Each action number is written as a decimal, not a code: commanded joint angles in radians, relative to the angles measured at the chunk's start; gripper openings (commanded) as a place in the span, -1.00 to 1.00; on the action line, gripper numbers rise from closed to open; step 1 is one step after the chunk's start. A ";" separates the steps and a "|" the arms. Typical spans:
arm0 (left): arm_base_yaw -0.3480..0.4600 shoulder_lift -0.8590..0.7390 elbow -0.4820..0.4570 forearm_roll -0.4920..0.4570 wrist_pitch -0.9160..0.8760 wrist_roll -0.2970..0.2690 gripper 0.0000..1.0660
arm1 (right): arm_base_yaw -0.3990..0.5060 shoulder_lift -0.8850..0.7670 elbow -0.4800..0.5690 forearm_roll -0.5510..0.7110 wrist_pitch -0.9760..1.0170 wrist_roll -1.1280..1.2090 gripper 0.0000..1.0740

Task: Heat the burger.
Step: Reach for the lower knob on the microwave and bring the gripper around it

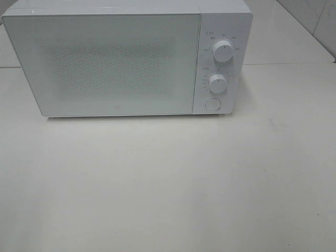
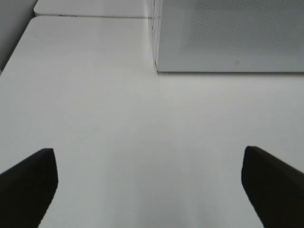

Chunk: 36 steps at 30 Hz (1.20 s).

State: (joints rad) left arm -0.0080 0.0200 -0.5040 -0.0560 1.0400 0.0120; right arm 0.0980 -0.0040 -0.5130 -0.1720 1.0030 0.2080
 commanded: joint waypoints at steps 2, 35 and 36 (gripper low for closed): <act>0.003 -0.049 0.003 -0.009 -0.005 -0.001 0.83 | -0.006 -0.024 -0.001 -0.005 -0.002 -0.006 0.37; 0.003 -0.049 0.004 -0.008 -0.005 -0.001 0.83 | -0.006 -0.024 -0.001 -0.005 -0.002 -0.006 0.36; 0.003 -0.049 0.004 -0.008 -0.005 -0.001 0.83 | -0.006 -0.024 -0.001 -0.005 -0.002 -0.006 0.36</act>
State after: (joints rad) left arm -0.0080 -0.0050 -0.5040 -0.0560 1.0400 0.0120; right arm 0.0980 -0.0040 -0.5130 -0.1720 1.0030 0.2080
